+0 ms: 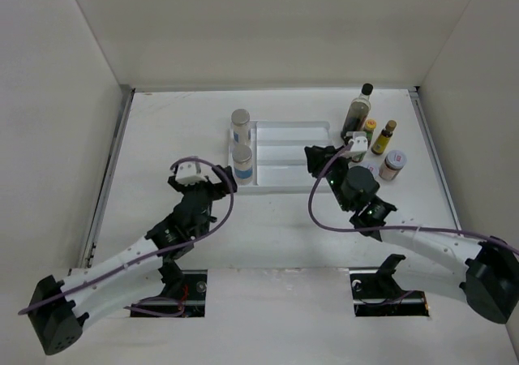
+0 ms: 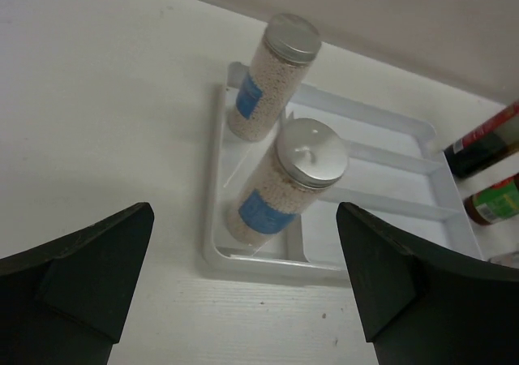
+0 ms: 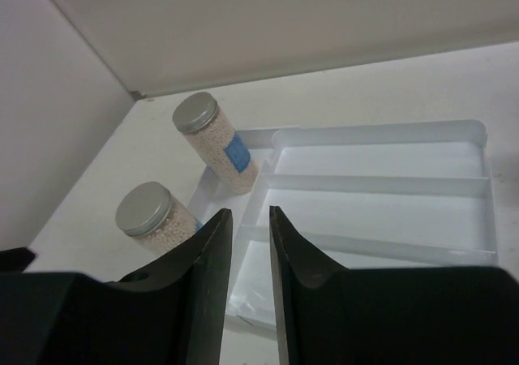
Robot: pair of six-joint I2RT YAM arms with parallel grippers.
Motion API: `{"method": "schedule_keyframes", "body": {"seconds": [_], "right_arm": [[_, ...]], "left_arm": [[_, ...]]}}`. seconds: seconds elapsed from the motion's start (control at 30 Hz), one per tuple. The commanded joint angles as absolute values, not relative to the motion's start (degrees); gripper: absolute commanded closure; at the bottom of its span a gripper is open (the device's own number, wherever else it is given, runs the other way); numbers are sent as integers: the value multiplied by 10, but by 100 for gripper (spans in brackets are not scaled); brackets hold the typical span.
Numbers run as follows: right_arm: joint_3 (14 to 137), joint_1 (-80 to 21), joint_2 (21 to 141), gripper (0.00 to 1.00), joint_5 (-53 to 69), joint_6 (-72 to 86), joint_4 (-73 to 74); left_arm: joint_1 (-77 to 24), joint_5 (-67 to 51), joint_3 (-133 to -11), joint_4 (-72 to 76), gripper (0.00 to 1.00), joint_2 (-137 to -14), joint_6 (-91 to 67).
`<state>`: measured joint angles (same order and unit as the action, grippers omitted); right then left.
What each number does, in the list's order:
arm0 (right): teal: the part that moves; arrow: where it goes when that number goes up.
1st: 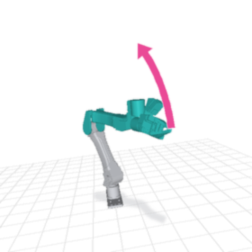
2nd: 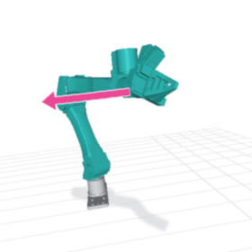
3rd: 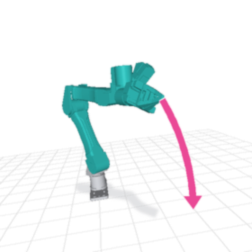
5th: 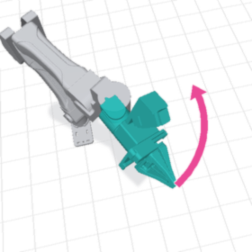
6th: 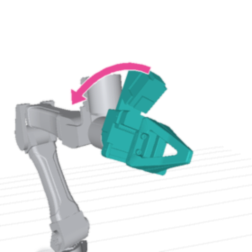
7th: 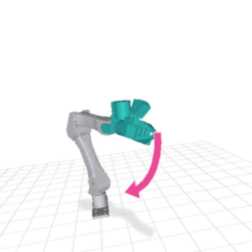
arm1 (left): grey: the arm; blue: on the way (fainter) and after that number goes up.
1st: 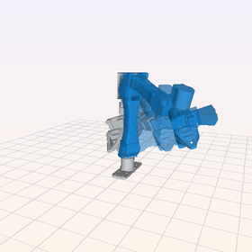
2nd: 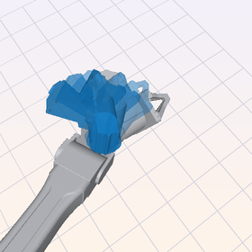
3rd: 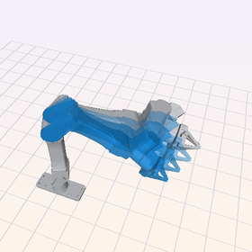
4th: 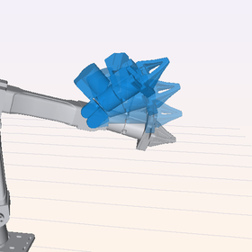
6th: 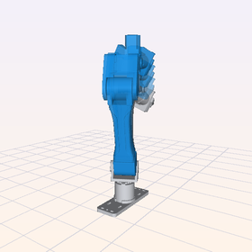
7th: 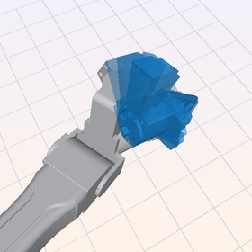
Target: Organize the condiment bottles
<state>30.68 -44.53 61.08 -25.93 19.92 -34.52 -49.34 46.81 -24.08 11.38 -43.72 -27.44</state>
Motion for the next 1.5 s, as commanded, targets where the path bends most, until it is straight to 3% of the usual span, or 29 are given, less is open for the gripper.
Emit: {"method": "schedule_keyframes", "body": {"seconds": [0.0,0.1,0.37,0.57,1.07,1.3,1.47], "right_arm": [[389,-407,594,64,-268,200,-272],[473,-353,613,54,-271,200,-179],[684,-180,729,10,-268,163,9],[790,-116,841,0,-263,138,69],[843,-62,968,8,-185,121,10],[860,-65,990,32,-179,118,18],[854,-65,984,62,-206,102,9]], "left_arm": [[-494,554,-185,115,0,-373,-292],[-480,558,-148,133,0,-361,-322],[-401,454,-112,251,0,-440,-388],[-339,419,-125,287,0,-510,-391],[-271,421,-114,441,0,-571,-403],[-271,403,-124,447,0,-614,-402],[-282,380,-133,451,0,-630,-404]]}}
